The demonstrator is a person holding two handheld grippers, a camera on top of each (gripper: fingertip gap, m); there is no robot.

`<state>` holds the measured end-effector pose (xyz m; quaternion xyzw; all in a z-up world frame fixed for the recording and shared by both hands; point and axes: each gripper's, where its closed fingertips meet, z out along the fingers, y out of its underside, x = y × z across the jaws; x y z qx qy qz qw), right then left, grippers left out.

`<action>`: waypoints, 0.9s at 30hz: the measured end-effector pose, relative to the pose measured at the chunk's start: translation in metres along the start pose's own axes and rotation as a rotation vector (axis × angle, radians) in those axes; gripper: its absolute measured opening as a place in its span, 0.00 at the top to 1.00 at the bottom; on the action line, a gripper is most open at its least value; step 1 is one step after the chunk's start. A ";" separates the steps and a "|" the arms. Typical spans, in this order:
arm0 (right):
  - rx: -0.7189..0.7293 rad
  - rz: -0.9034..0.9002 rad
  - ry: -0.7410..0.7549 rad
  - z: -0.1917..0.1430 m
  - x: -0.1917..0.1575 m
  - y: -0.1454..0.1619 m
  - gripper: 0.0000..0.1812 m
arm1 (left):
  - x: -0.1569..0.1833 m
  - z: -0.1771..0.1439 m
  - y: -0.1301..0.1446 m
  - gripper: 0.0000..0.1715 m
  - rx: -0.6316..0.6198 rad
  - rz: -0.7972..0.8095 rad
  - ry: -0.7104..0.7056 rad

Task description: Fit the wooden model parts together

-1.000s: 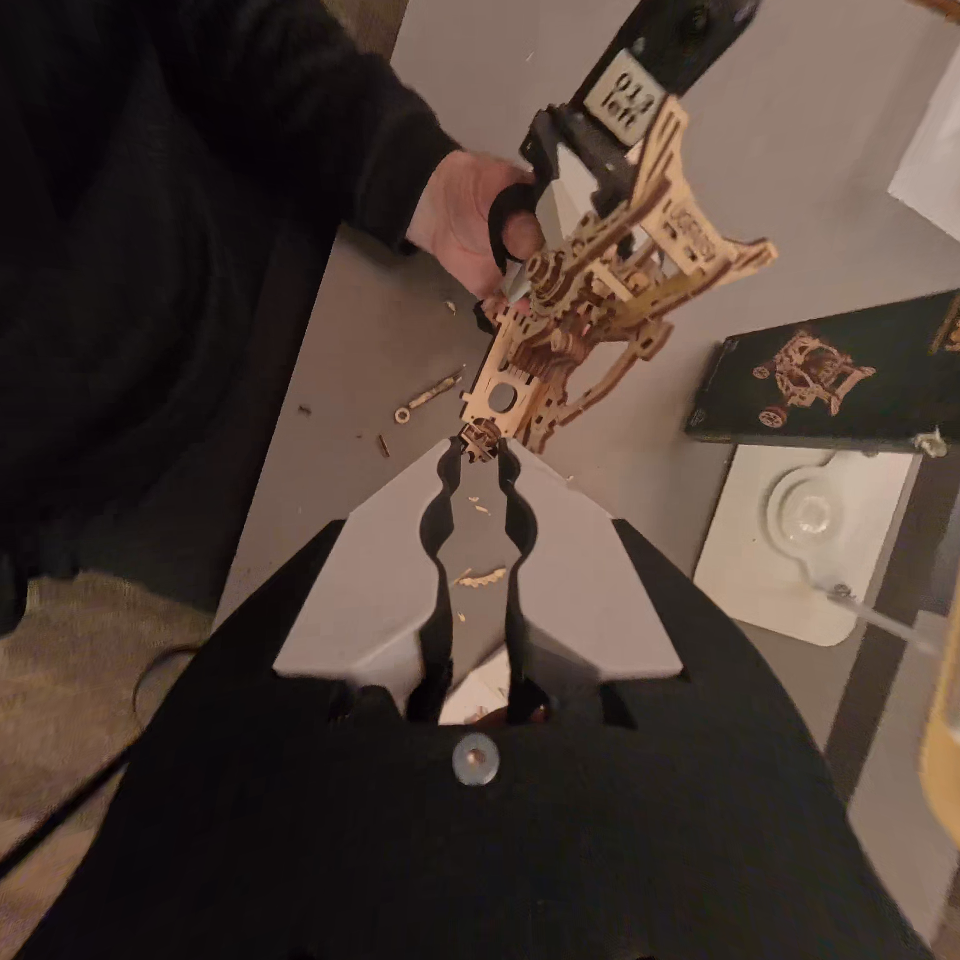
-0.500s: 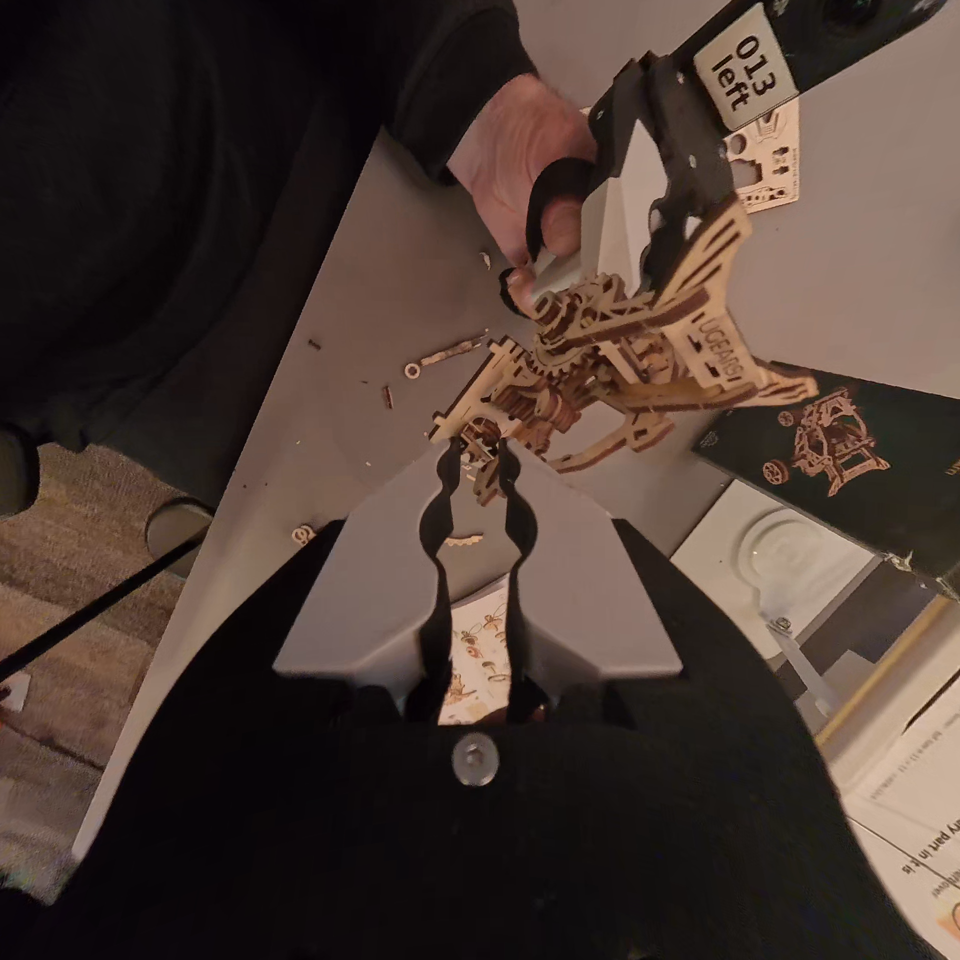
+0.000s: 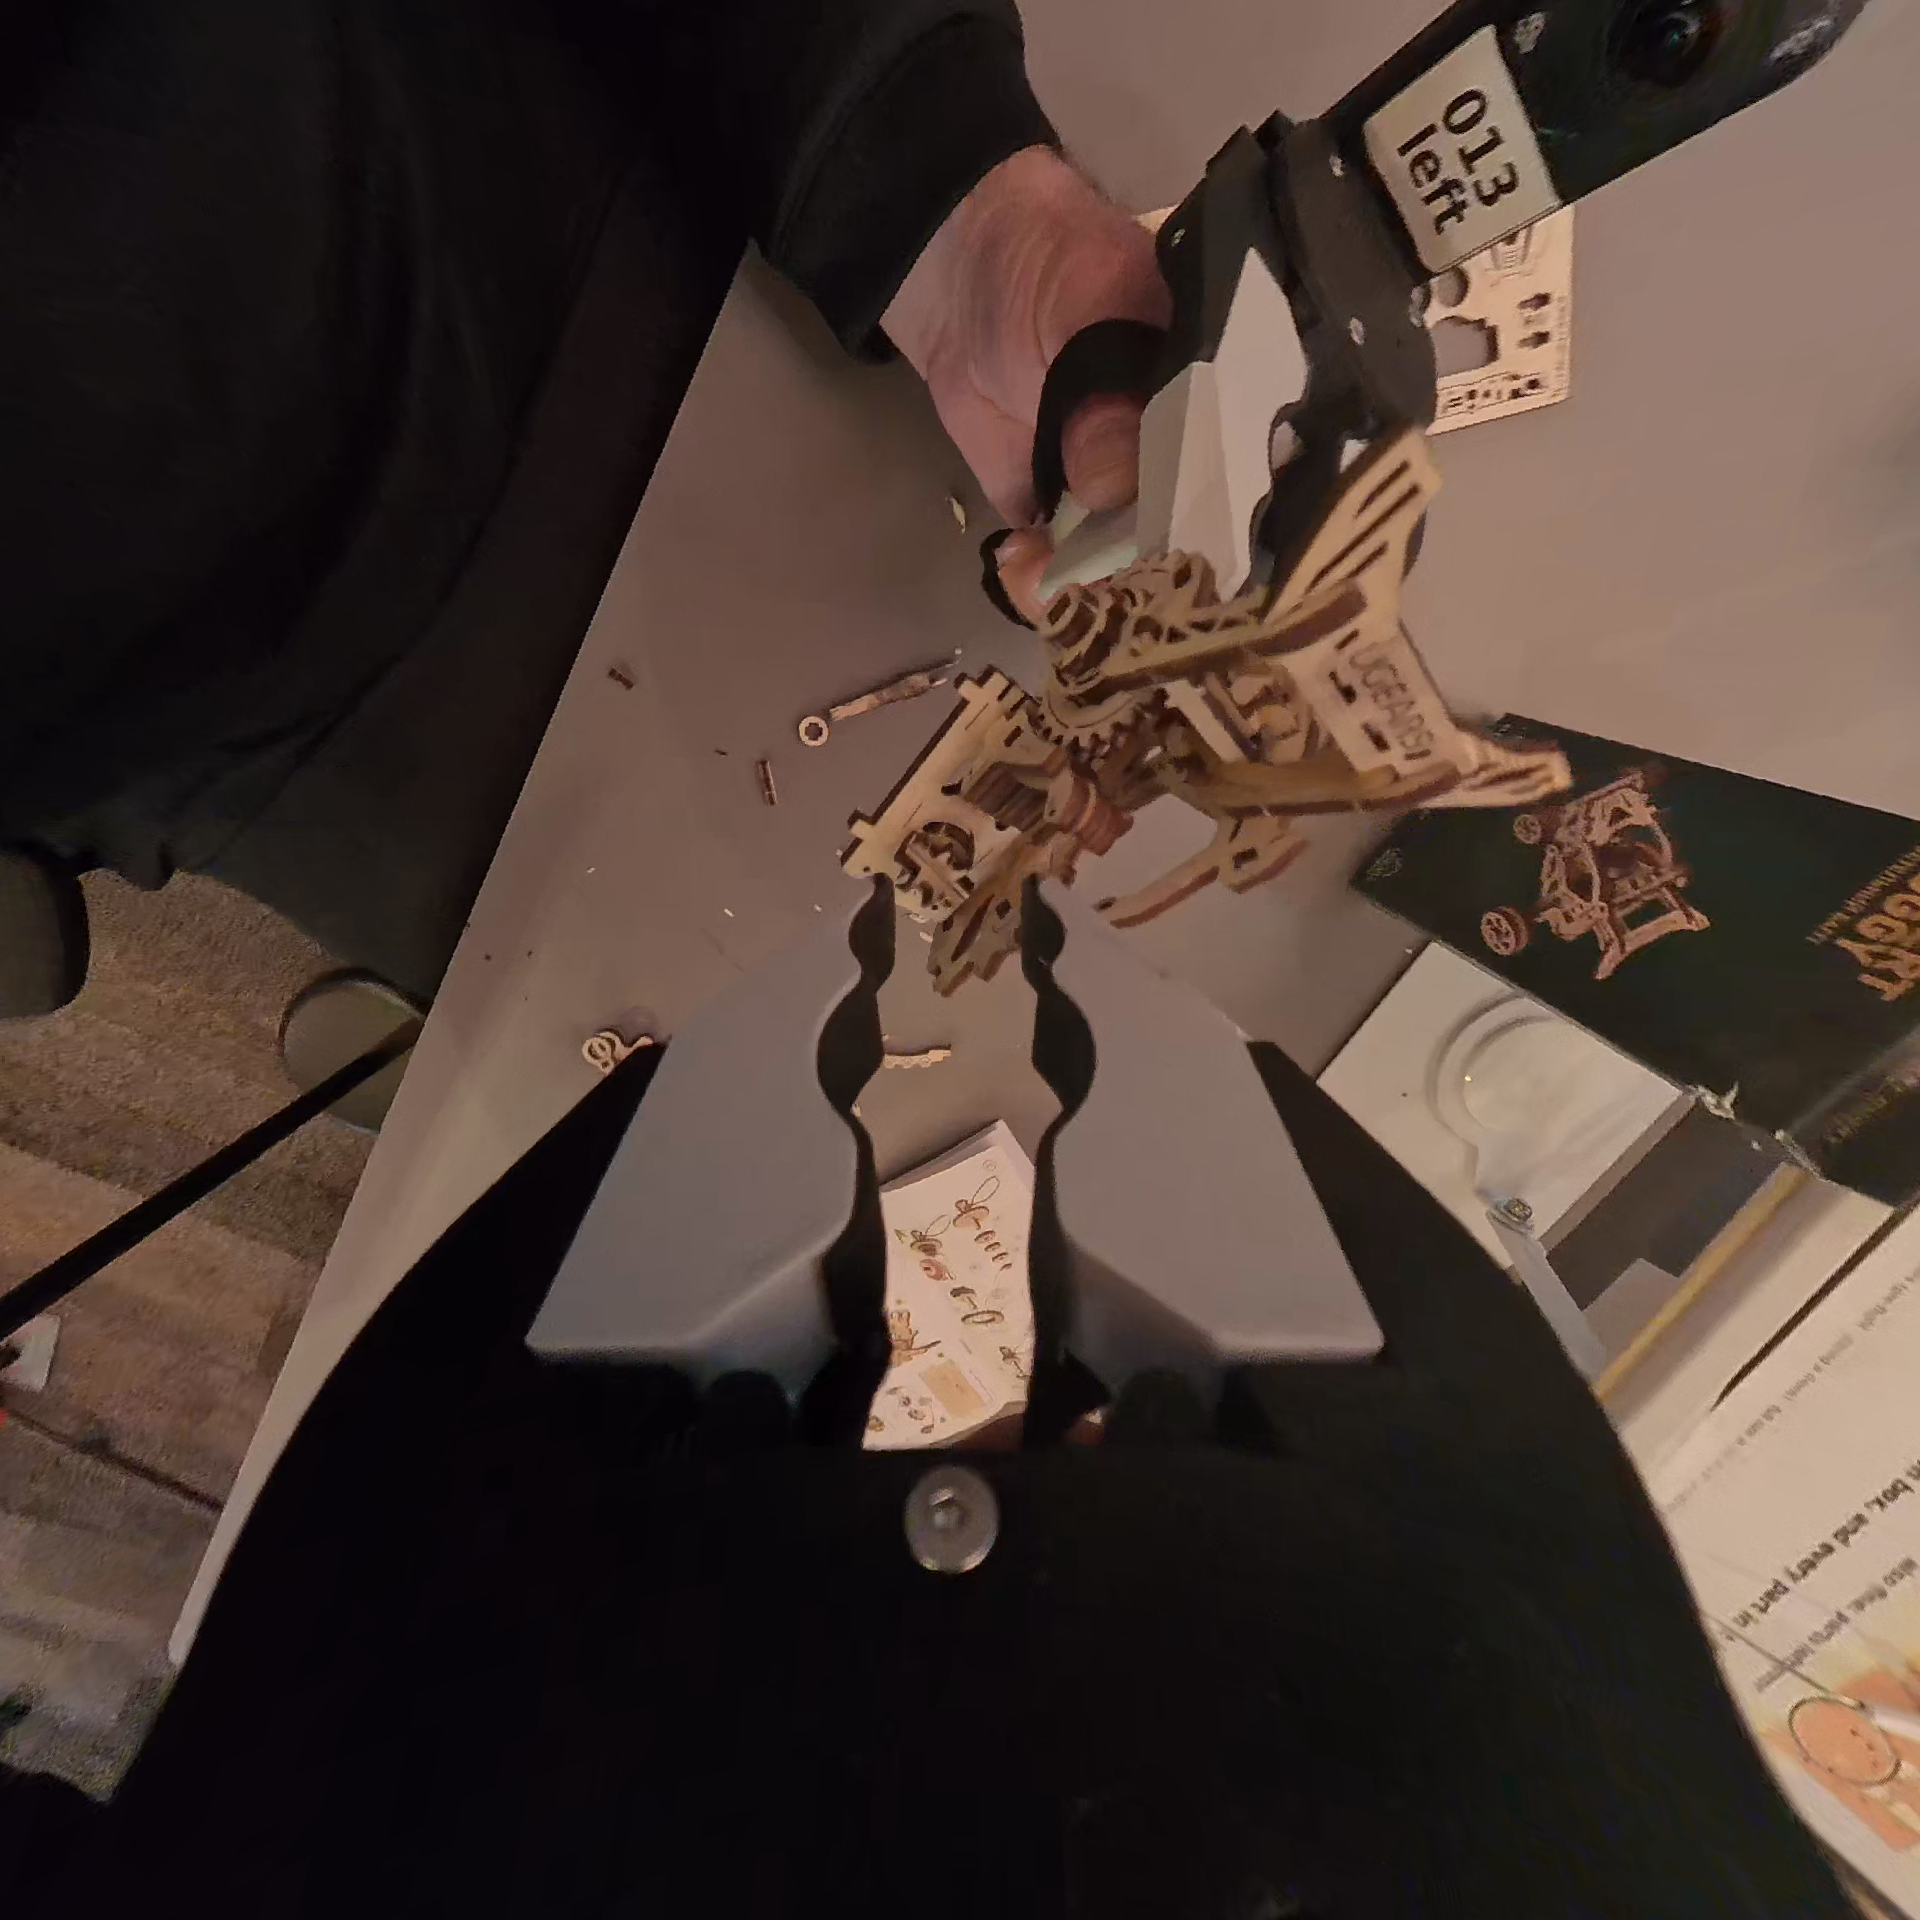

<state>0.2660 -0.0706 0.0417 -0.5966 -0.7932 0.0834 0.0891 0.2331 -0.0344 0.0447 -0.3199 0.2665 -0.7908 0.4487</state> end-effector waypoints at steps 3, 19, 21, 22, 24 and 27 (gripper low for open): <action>0.041 0.030 0.060 -0.002 -0.004 0.003 0.89 | 0.001 -0.001 -0.002 0.90 0.010 -0.004 0.004; 0.152 0.019 0.172 0.000 -0.003 -0.002 0.99 | 0.003 0.001 0.000 0.90 0.002 0.001 0.012; 0.133 0.011 0.147 0.001 -0.004 -0.001 0.99 | 0.003 0.001 0.001 0.90 -0.005 0.003 0.014; 0.121 0.006 0.130 0.001 -0.005 0.000 0.99 | 0.003 0.002 0.002 0.90 -0.011 0.004 0.016; 0.085 -0.005 0.091 0.001 -0.007 0.002 0.99 | 0.004 0.003 0.004 0.90 -0.021 0.008 0.016; 0.039 -0.024 0.034 0.001 -0.008 0.003 0.99 | 0.004 0.004 0.004 0.90 -0.026 0.012 0.018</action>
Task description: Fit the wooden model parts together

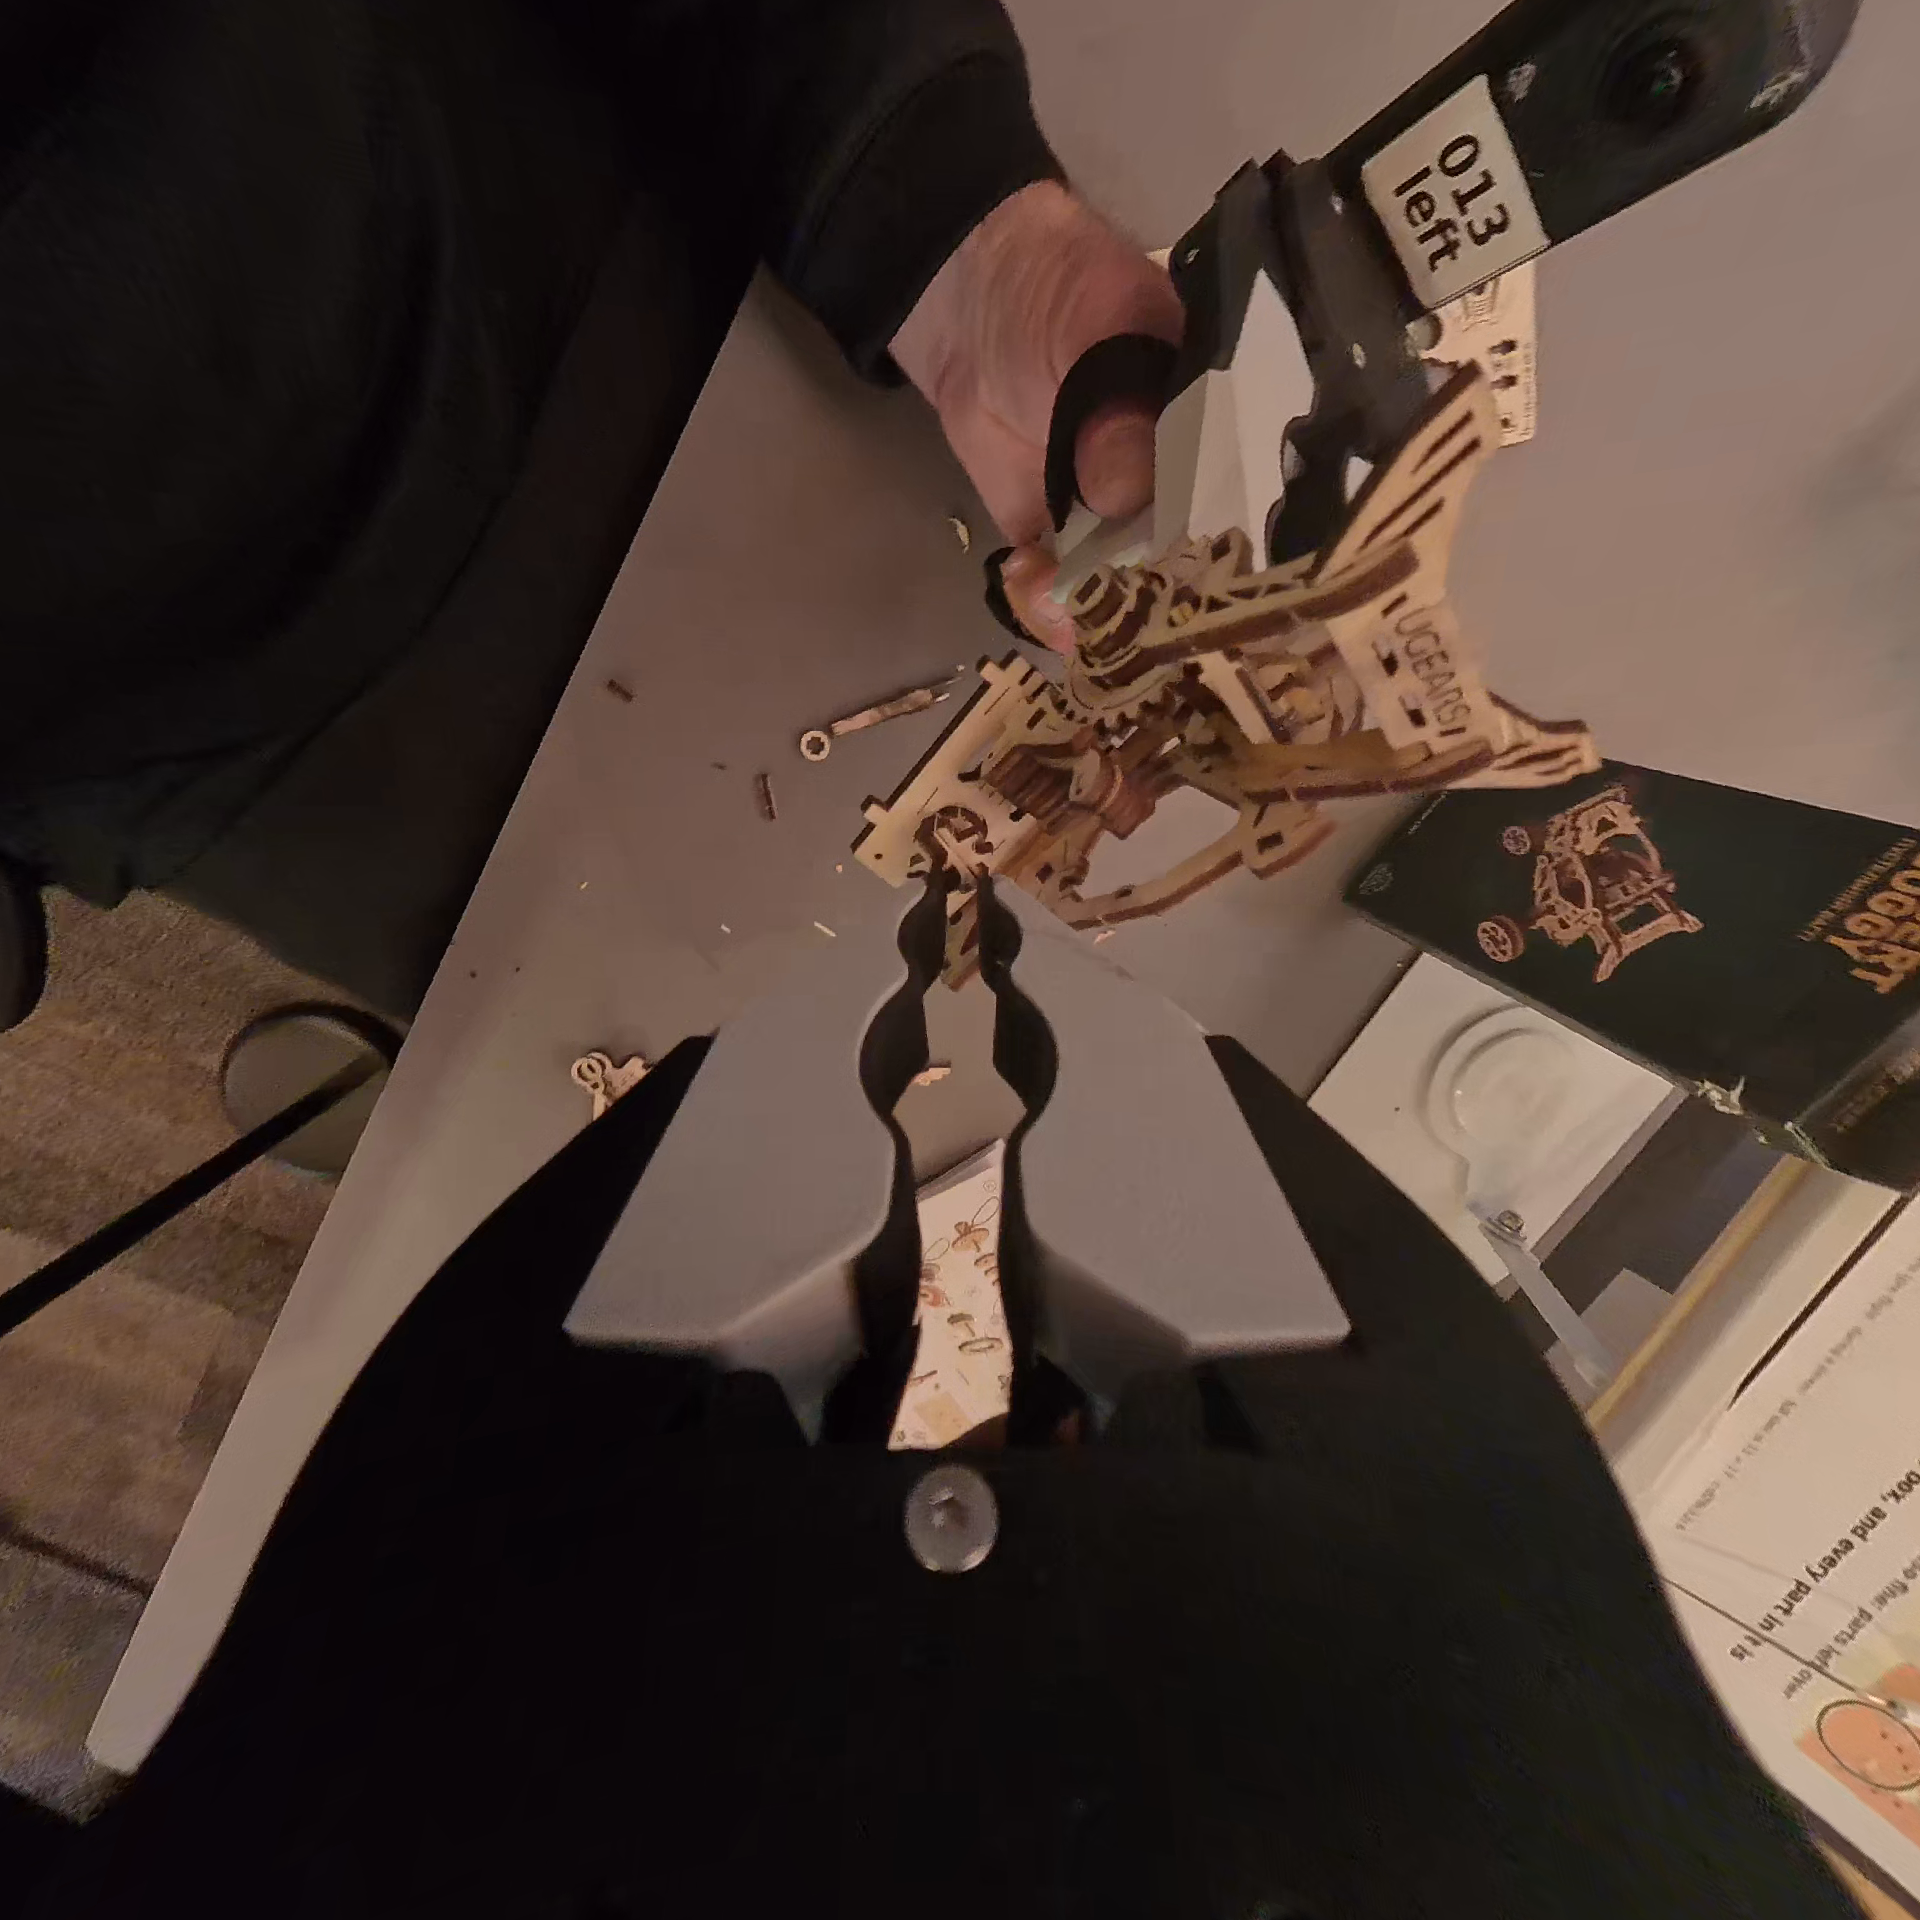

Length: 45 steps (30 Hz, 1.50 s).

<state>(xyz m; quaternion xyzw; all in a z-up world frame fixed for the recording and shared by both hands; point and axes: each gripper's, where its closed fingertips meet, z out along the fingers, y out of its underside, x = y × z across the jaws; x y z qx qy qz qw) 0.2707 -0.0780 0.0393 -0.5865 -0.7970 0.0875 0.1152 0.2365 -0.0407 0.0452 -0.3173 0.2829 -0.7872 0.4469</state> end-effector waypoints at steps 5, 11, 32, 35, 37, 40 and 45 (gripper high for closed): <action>-0.054 -0.031 -0.050 0.000 0.001 -0.001 0.99 | 0.000 0.000 -0.001 0.90 0.001 0.002 -0.001; -0.119 -0.051 -0.094 0.004 -0.003 0.001 0.99 | 0.001 0.002 0.002 0.90 -0.012 0.004 0.005; -0.032 0.005 0.036 0.000 0.006 -0.005 1.00 | 0.000 -0.001 -0.003 0.90 0.021 -0.012 0.003; -0.029 0.003 0.012 -0.001 0.001 -0.008 1.00 | -0.001 -0.001 -0.003 0.90 0.023 -0.011 0.002; -0.030 0.005 0.017 -0.001 0.002 -0.007 1.00 | -0.001 -0.002 -0.004 0.90 0.027 -0.012 0.000; -0.011 0.020 0.027 -0.002 0.004 -0.009 0.98 | -0.001 -0.002 -0.005 0.90 0.036 -0.016 0.003; 0.061 0.054 0.080 -0.014 0.005 -0.014 0.95 | -0.001 -0.005 -0.010 0.90 0.065 -0.026 0.008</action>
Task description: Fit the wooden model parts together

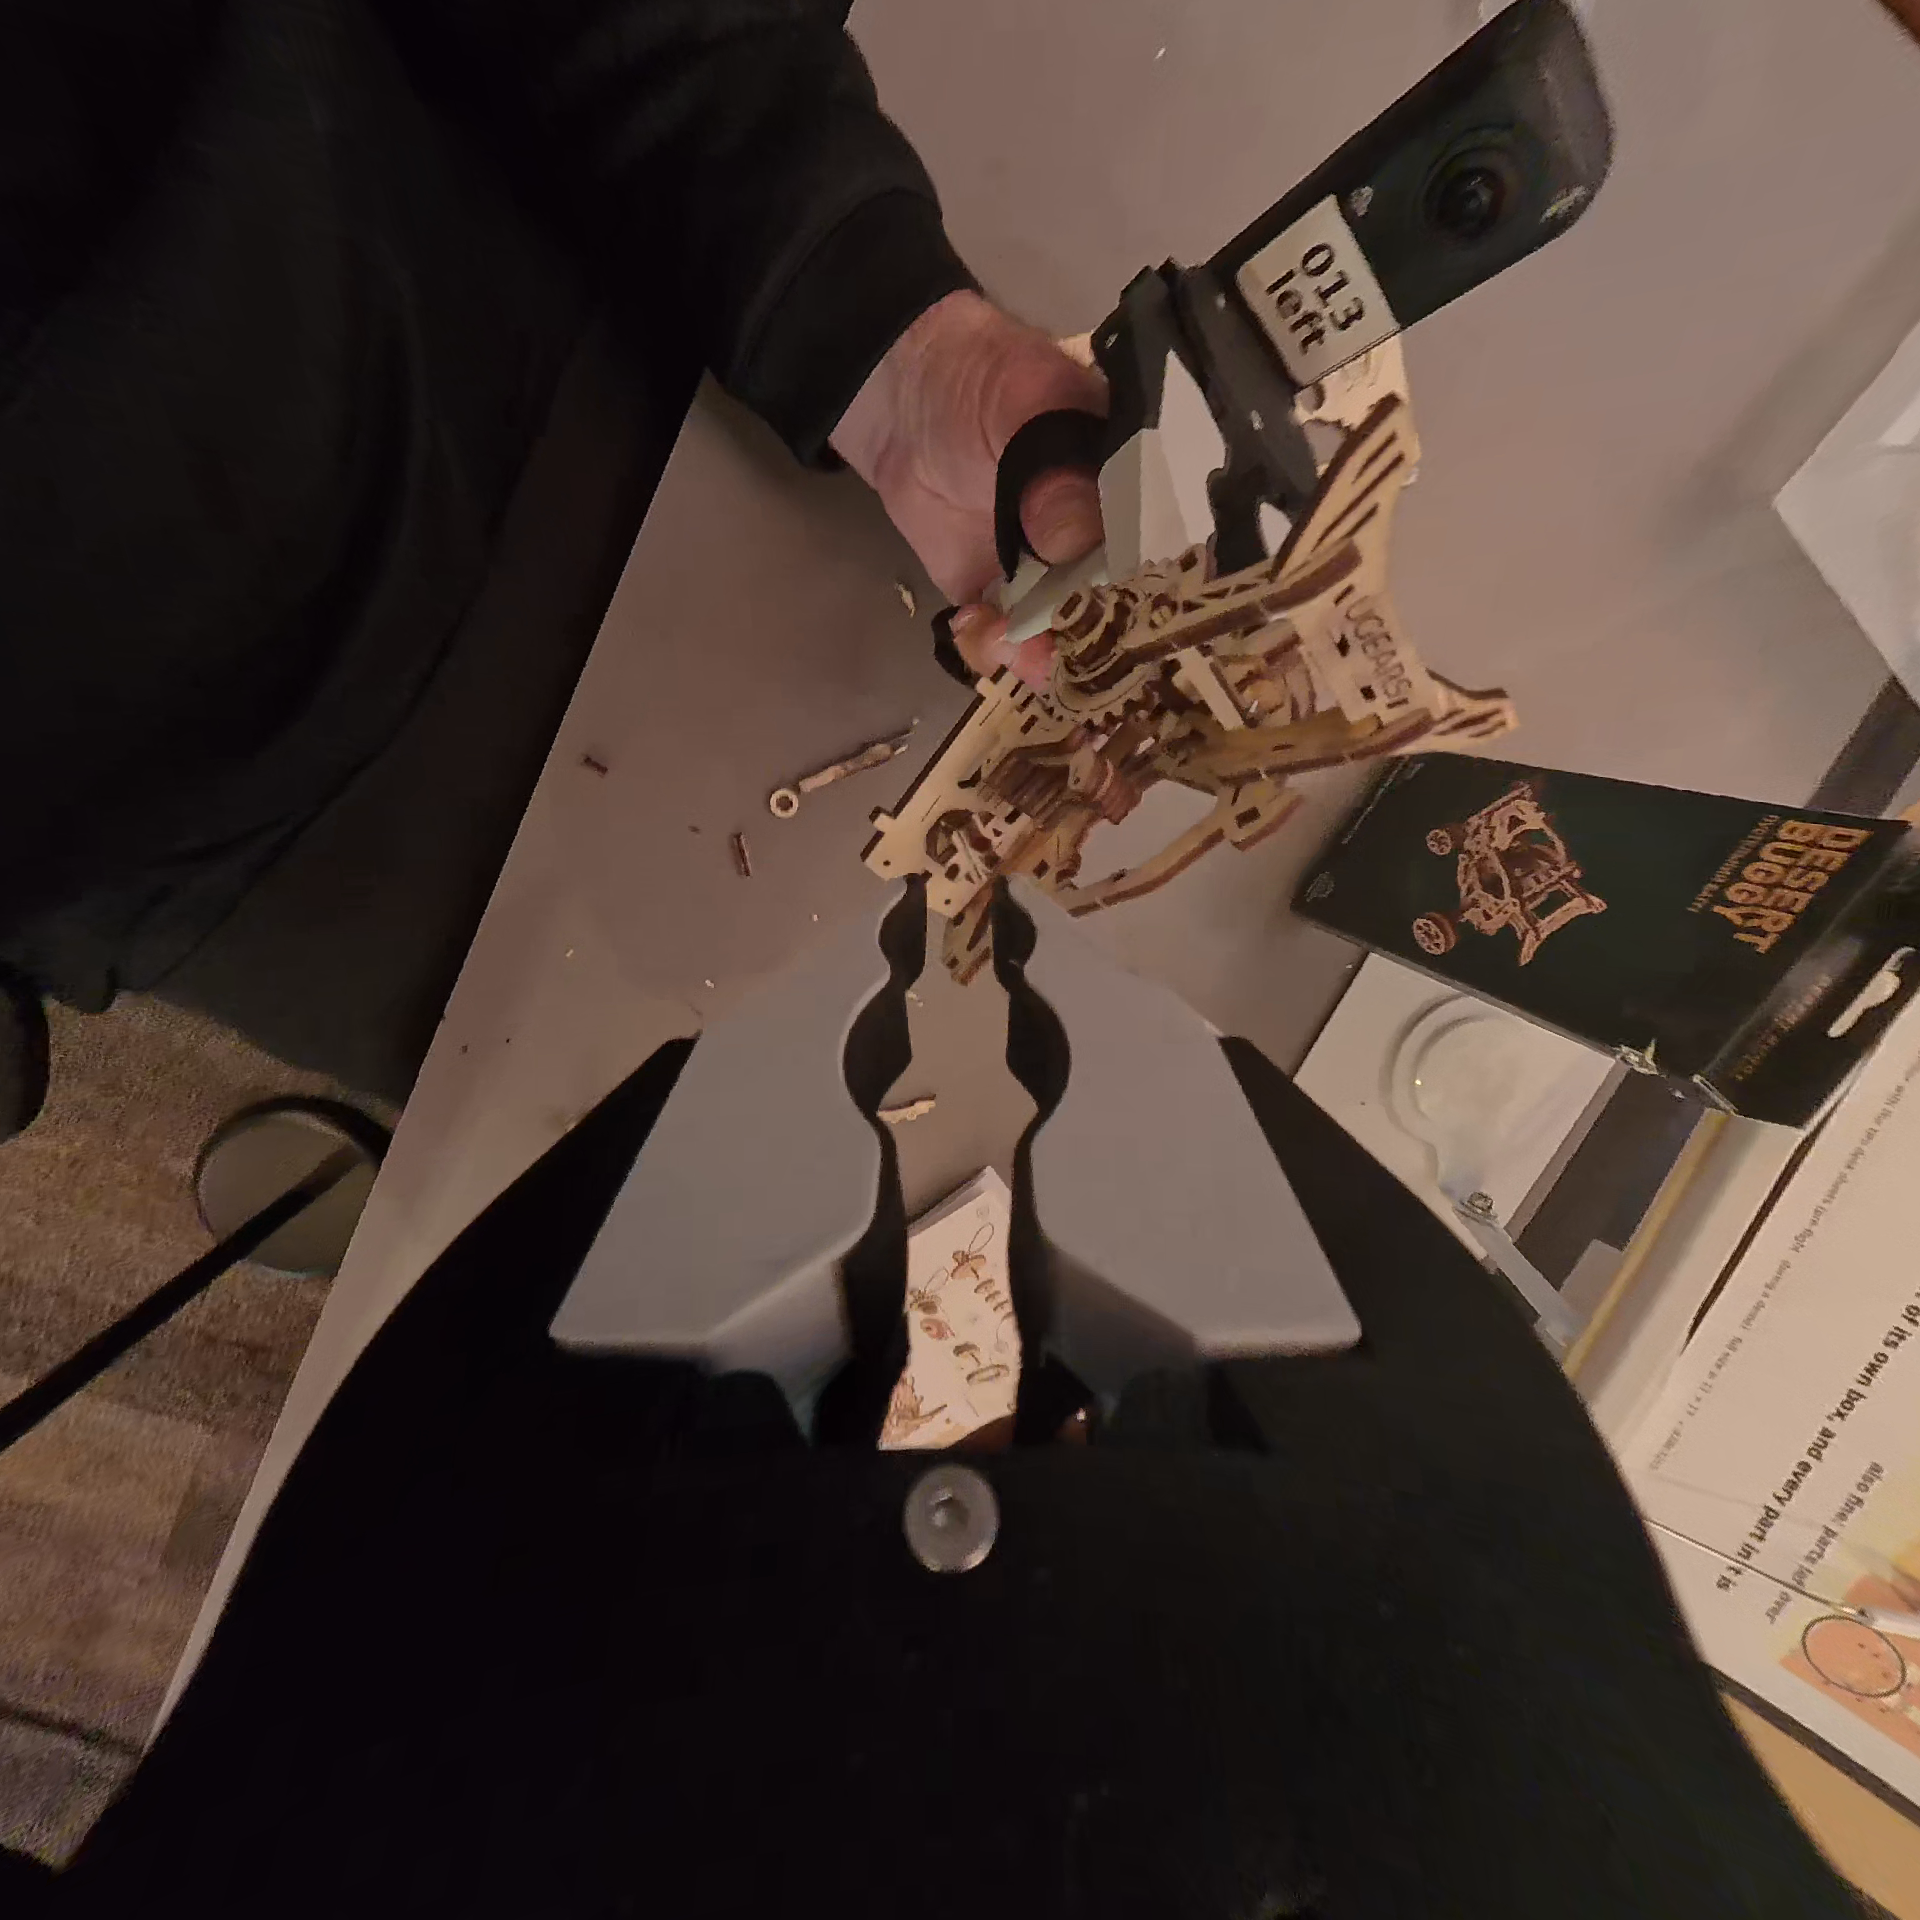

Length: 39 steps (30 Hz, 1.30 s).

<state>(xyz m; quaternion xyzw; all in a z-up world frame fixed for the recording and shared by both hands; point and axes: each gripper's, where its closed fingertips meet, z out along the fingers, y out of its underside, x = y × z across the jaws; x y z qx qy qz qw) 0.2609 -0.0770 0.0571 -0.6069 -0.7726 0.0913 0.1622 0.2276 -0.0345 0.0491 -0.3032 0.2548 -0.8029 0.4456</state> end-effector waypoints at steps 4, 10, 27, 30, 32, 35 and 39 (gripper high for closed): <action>0.041 0.005 0.049 0.005 -0.002 -0.002 0.94 | 0.000 0.001 0.001 0.90 0.000 -0.003 0.003; 0.066 0.028 0.036 0.013 -0.011 -0.001 0.97 | 0.000 -0.001 -0.001 0.90 0.010 -0.002 -0.001; 0.088 0.081 0.053 0.015 0.002 0.005 0.98 | 0.002 0.000 0.000 0.90 -0.002 0.007 0.006; 0.091 0.080 0.052 0.012 0.002 0.003 0.98 | 0.002 0.000 0.000 0.90 -0.001 0.006 0.007; 0.092 0.085 0.061 0.009 0.003 0.003 0.96 | 0.002 0.000 -0.001 0.90 0.000 0.008 0.008; 0.115 0.126 0.112 -0.003 0.007 0.003 0.92 | 0.001 -0.001 -0.003 0.90 0.007 0.010 0.004; 0.167 0.226 0.135 0.001 -0.013 0.010 0.91 | 0.001 -0.006 -0.010 0.90 0.023 0.023 -0.006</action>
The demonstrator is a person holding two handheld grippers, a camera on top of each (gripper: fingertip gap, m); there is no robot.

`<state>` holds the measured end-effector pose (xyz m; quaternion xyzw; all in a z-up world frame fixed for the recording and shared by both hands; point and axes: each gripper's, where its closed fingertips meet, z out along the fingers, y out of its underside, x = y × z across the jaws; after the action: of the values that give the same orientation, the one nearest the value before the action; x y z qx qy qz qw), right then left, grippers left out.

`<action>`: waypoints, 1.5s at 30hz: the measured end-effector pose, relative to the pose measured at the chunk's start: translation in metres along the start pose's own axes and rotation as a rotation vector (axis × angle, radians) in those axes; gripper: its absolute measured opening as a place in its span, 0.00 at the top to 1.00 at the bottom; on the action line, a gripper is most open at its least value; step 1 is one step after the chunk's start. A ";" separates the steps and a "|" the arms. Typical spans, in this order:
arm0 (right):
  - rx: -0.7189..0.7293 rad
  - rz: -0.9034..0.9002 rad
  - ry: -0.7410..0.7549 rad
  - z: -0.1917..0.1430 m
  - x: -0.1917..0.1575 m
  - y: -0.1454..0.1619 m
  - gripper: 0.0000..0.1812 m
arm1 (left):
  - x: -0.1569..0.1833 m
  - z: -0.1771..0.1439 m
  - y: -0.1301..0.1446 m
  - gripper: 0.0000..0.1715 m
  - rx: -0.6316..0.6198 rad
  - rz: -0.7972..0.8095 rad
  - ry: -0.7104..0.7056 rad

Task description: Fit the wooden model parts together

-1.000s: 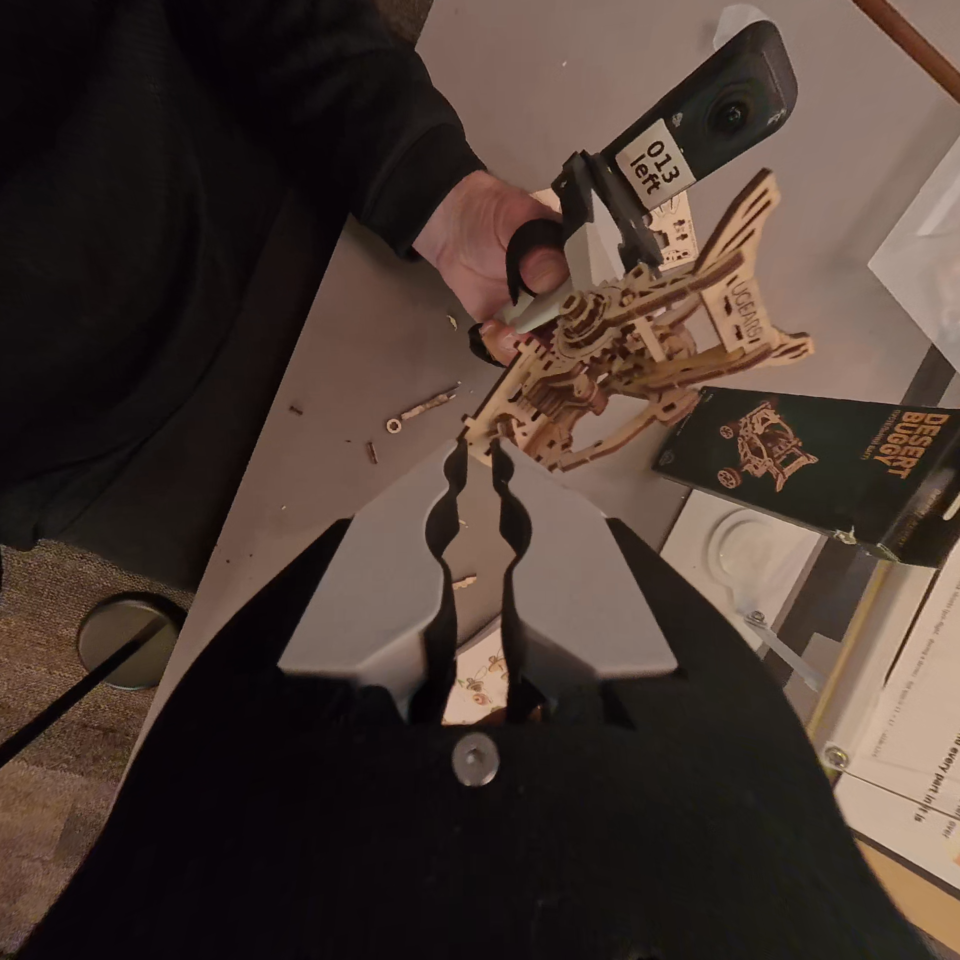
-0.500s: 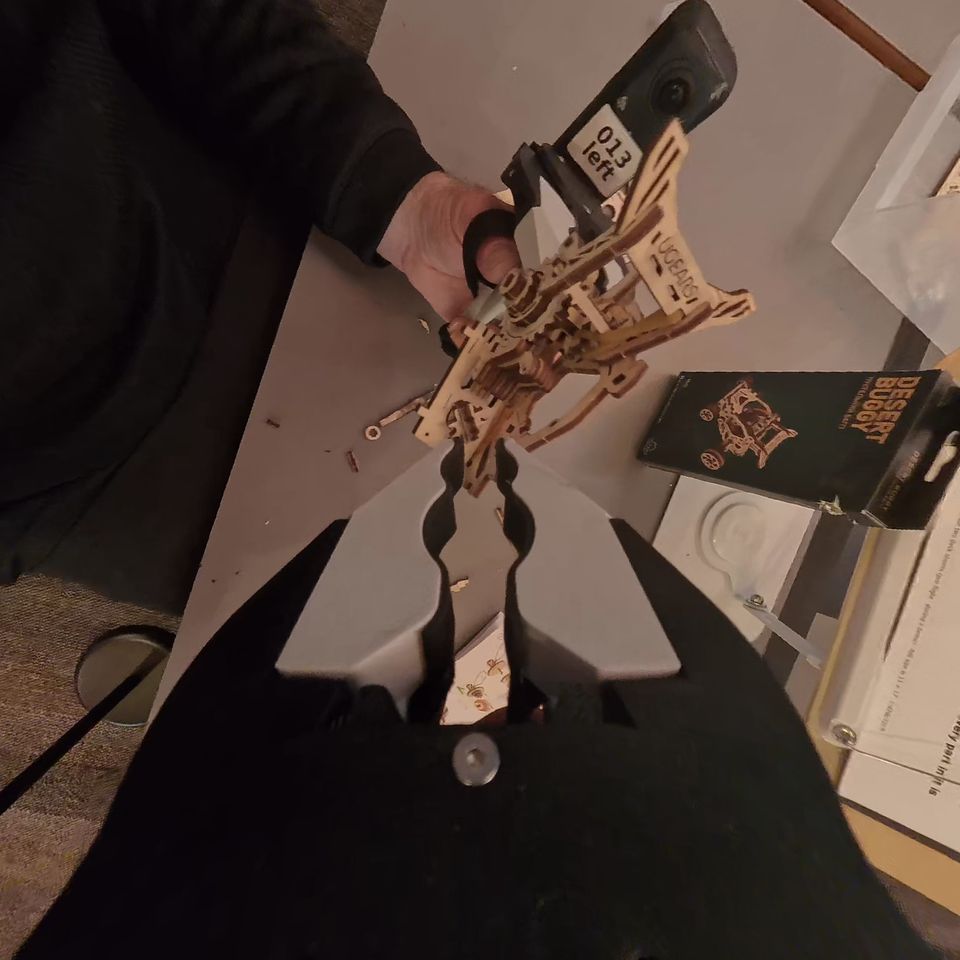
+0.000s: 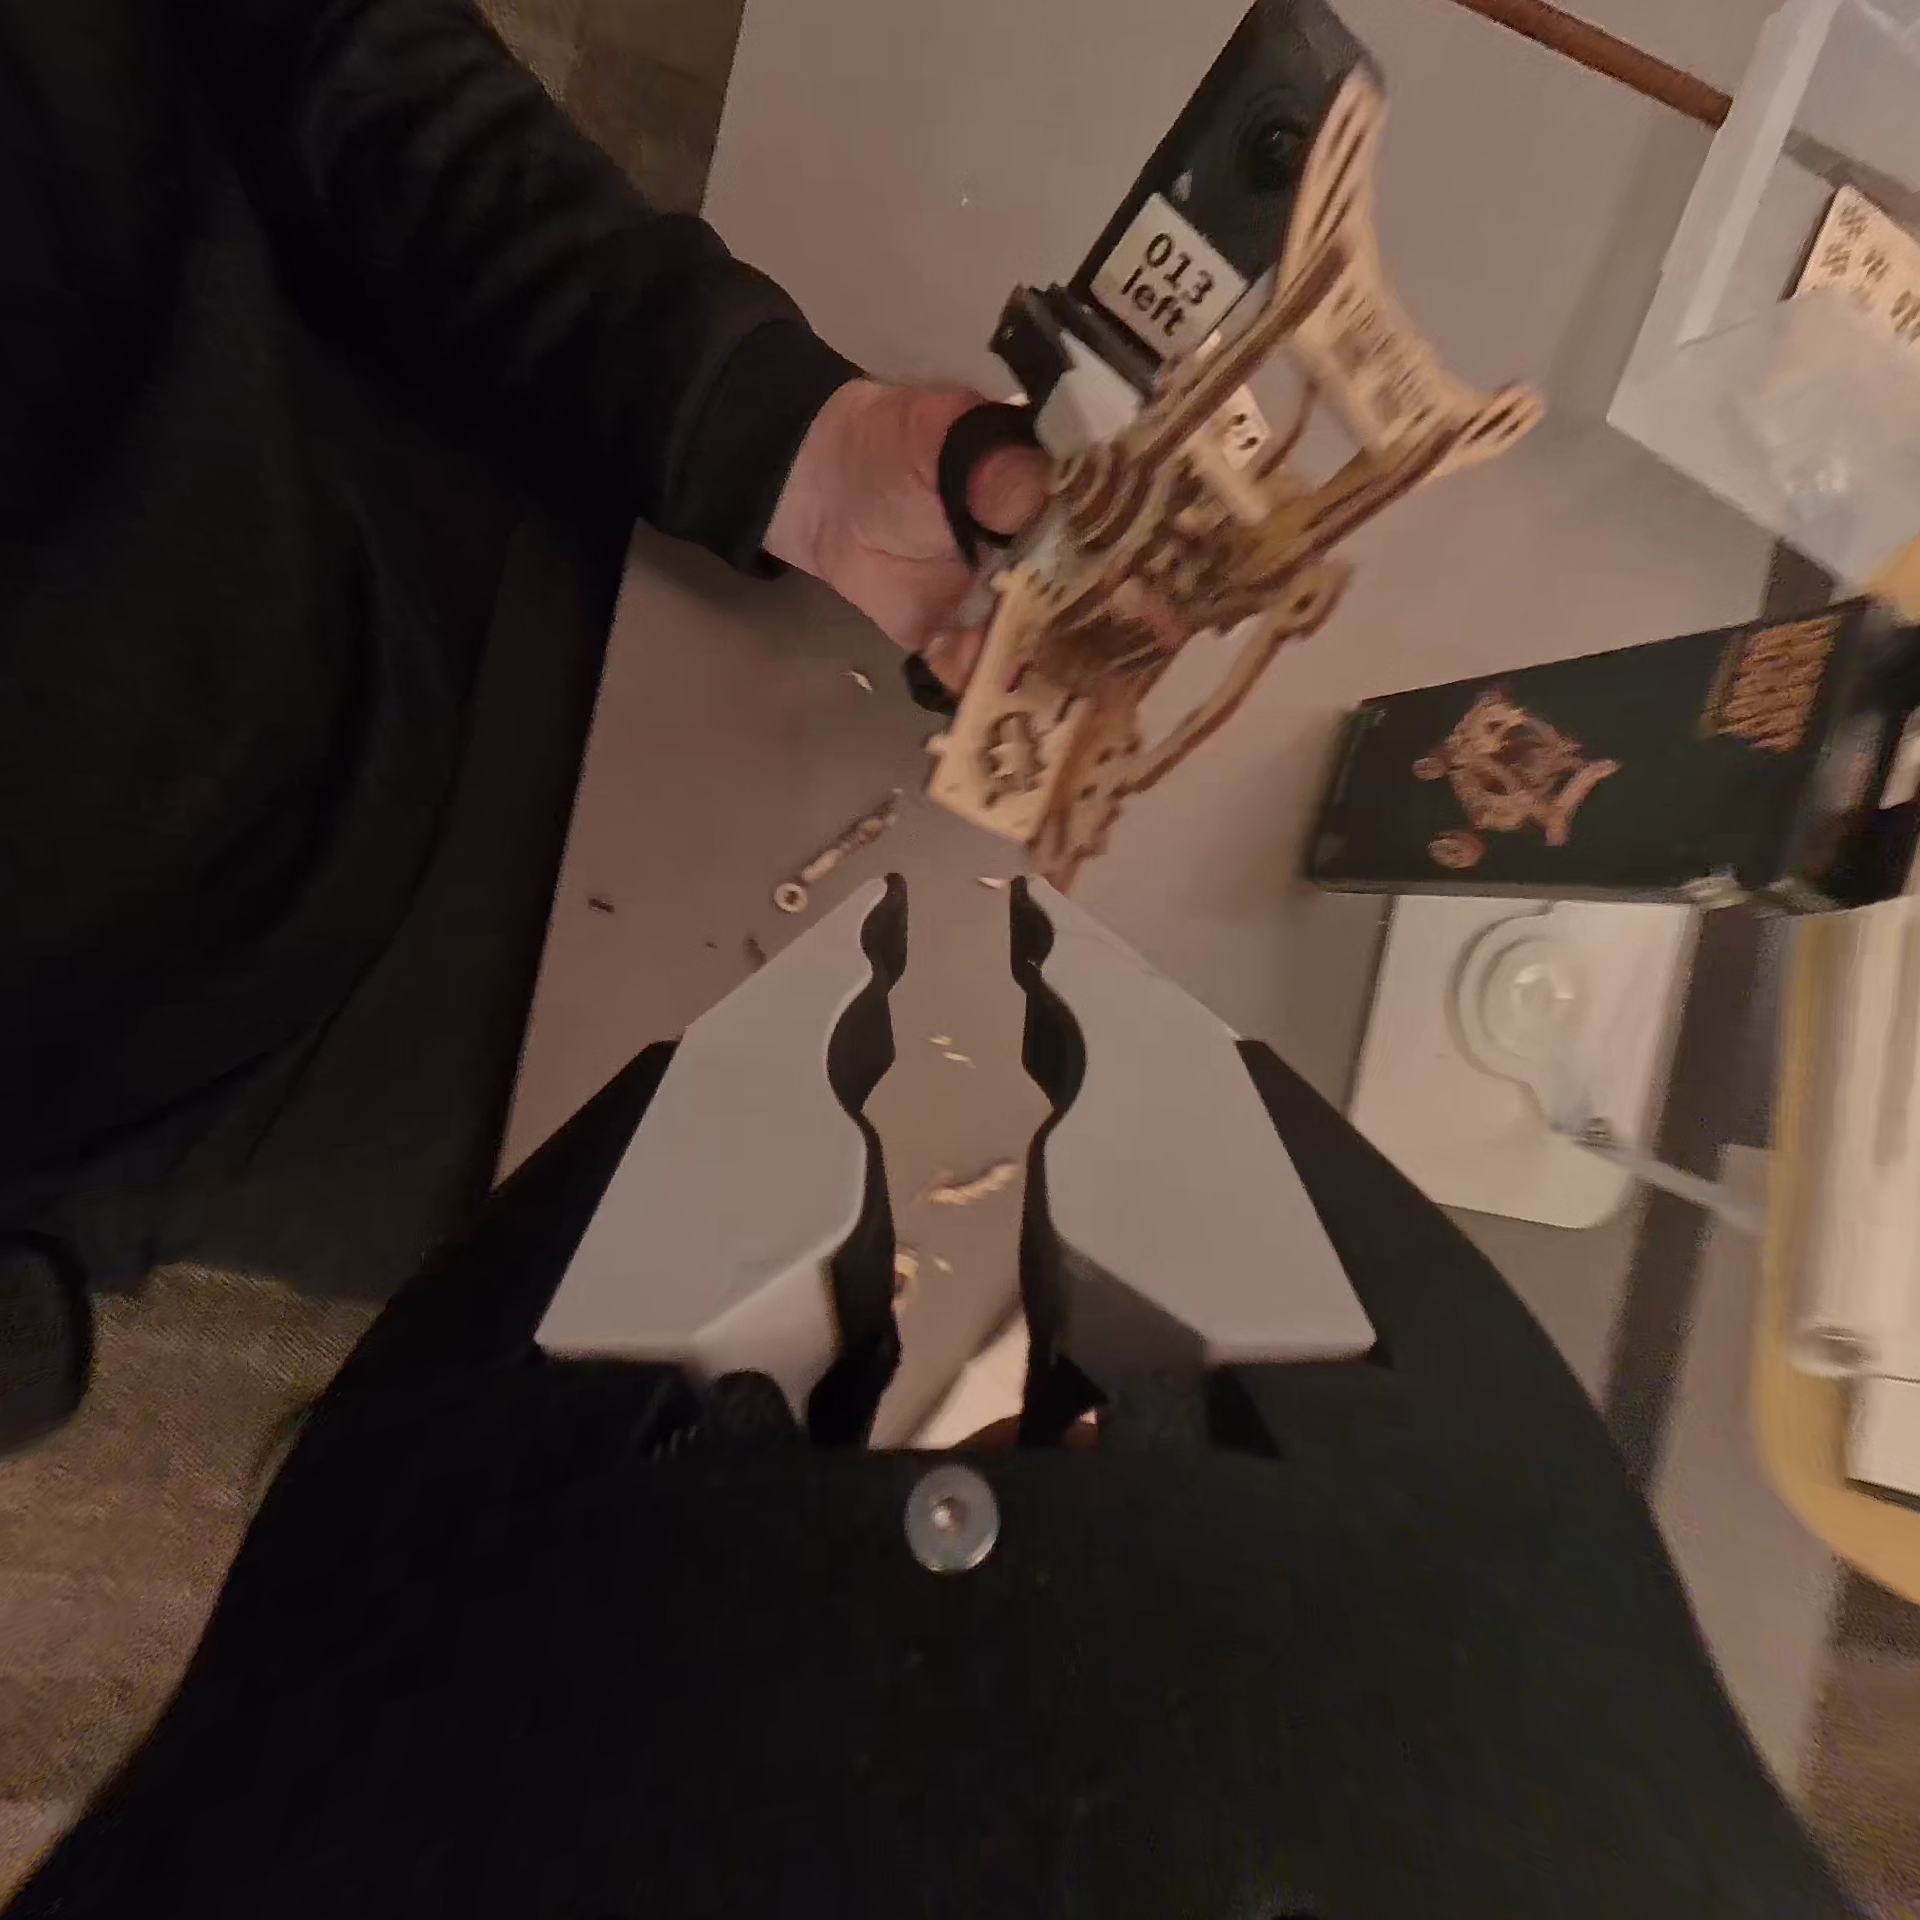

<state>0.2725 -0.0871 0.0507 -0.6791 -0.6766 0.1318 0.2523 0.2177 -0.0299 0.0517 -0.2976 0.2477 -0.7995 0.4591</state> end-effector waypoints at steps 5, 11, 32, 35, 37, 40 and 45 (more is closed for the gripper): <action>0.115 0.227 0.009 0.060 -0.037 0.036 0.90 | 0.000 -0.008 -0.012 0.90 0.019 0.028 -0.013; 0.089 0.297 0.079 0.135 -0.055 0.078 0.89 | 0.002 -0.009 -0.012 0.90 0.017 0.039 -0.013; 0.244 0.403 0.112 0.097 -0.026 0.066 0.95 | 0.004 -0.007 -0.013 0.90 0.015 0.054 0.001; 0.366 0.381 0.194 0.033 0.002 0.031 0.95 | 0.006 -0.006 -0.013 0.90 0.012 0.060 0.007; 0.429 0.350 0.207 0.005 0.011 0.006 0.95 | 0.006 -0.006 -0.012 0.90 0.009 0.065 0.008; 0.456 0.312 0.177 -0.006 0.016 -0.022 0.95 | 0.007 -0.005 -0.013 0.90 0.007 0.071 0.011; 0.464 0.318 0.105 0.004 0.019 -0.041 0.95 | 0.010 -0.005 -0.013 0.90 0.005 0.079 0.016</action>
<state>0.2364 -0.0692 0.0724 -0.7067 -0.4995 0.2855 0.4119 0.2024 -0.0318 0.0595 -0.2799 0.2608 -0.7839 0.4890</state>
